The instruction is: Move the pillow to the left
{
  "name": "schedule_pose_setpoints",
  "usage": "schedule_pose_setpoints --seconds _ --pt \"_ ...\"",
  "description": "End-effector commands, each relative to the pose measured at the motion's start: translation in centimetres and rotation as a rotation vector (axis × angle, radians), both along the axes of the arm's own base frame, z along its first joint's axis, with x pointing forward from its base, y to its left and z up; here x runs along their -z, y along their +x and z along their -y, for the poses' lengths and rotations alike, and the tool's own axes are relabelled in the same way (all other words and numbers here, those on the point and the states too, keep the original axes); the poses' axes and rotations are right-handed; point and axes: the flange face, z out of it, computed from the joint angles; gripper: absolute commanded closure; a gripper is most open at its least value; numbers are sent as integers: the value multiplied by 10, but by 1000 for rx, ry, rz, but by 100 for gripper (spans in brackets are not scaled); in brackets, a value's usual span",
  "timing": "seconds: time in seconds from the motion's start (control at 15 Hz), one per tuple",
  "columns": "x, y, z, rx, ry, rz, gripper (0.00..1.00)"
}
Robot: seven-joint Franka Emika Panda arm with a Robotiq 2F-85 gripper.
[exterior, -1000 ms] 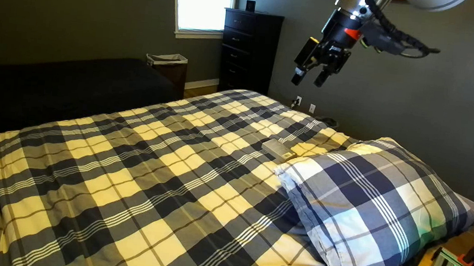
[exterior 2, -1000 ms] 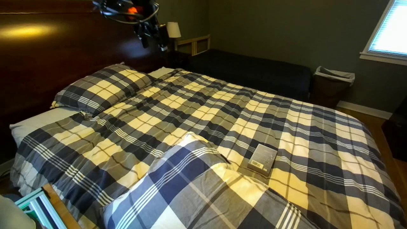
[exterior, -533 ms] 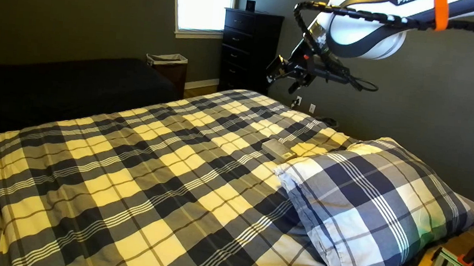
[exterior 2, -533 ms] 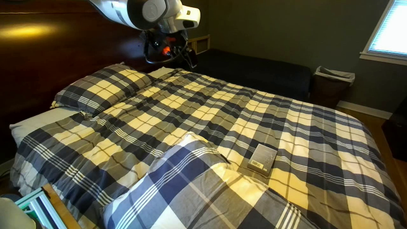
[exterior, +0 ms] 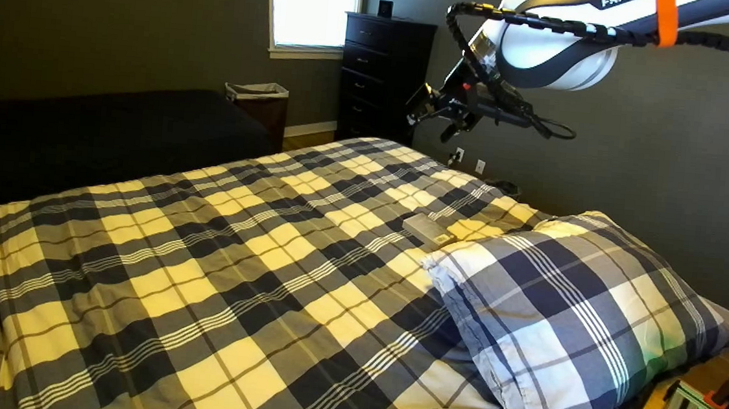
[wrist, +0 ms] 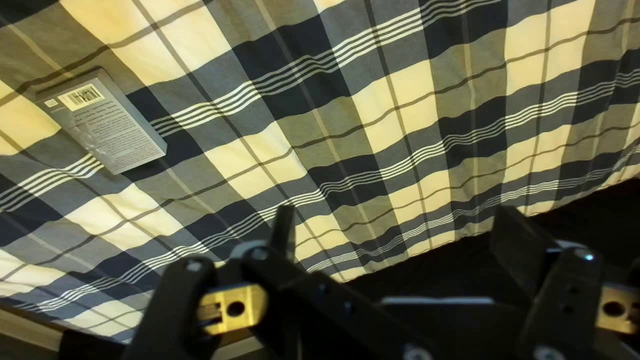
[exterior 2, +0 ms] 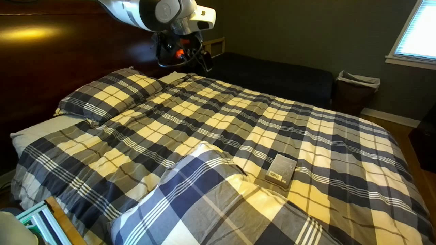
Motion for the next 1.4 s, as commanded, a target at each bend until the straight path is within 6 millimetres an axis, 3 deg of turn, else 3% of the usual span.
schedule_pose_setpoints --seconds 0.0,0.27,0.33,0.6,0.93,1.33 --pt "0 0 0 -1 0 -1 0" --pt "0 0 0 -1 1 -1 0" --pt "8 -2 17 95 -64 24 0" --pt "27 -24 50 295 -90 -12 0" --pt "68 -77 85 554 -116 -99 0" --pt "112 -149 116 569 -7 -203 0"
